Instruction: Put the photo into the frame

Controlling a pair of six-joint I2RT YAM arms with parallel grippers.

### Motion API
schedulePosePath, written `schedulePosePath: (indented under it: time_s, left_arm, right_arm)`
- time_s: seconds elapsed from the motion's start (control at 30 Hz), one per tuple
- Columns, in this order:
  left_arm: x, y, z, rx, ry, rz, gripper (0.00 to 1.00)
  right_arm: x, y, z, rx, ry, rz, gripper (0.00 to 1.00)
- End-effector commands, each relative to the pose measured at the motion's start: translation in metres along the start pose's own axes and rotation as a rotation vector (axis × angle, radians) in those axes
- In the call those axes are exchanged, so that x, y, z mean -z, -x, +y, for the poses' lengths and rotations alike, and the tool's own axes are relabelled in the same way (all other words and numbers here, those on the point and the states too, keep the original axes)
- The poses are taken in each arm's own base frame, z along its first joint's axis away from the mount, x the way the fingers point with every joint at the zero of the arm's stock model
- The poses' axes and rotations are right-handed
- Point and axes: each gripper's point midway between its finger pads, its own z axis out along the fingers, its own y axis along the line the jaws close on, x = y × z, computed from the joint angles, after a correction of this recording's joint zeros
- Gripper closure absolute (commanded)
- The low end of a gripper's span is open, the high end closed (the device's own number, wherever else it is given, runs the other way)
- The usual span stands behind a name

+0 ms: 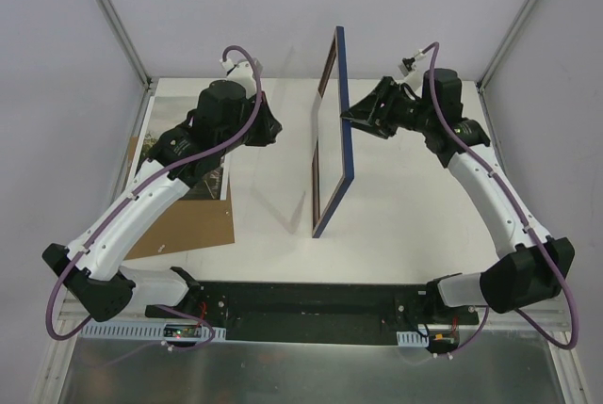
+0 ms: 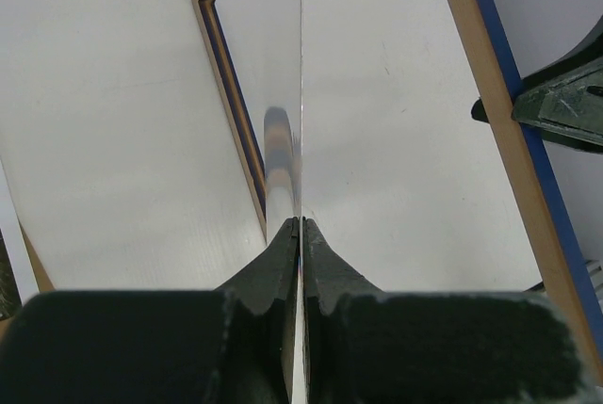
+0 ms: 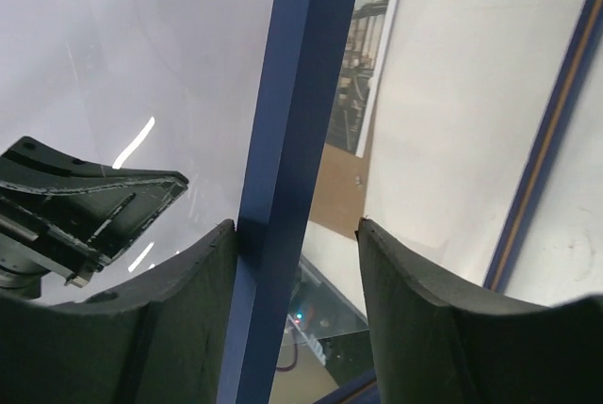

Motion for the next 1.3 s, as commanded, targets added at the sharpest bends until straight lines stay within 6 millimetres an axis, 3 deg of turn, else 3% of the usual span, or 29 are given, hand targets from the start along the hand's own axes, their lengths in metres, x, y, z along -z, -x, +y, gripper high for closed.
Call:
schedulePosePath:
  time_s: [0.0,0.33,0.8,1.07,1.27]
  left_arm:
    - [0.001,0.019,-0.013,-0.004,-0.028,-0.069,1.0]
    - [0.004,0.019,-0.009,-0.015,-0.013,-0.079,1.0]
    - [0.0,0.016,-0.009,-0.02,-0.015,-0.067,1.0]
    - [-0.002,0.013,-0.009,-0.017,-0.019,-0.06,1.0]
    - [-0.002,0.013,-0.009,-0.02,-0.021,-0.059,1.0]
  right_arm:
    - [0.013,-0.011,-0.029,0.07,-0.145,0.031,0.45]
    - [0.027,-0.006,-0.04,0.109,-0.224,0.003,0.45]
    - [0.041,0.003,-0.021,0.115,-0.173,-0.022,0.45]
    - [0.027,-0.004,-0.047,0.054,-0.197,0.003,0.46]
    - [0.011,-0.008,-0.082,0.013,-0.257,0.007,0.49]
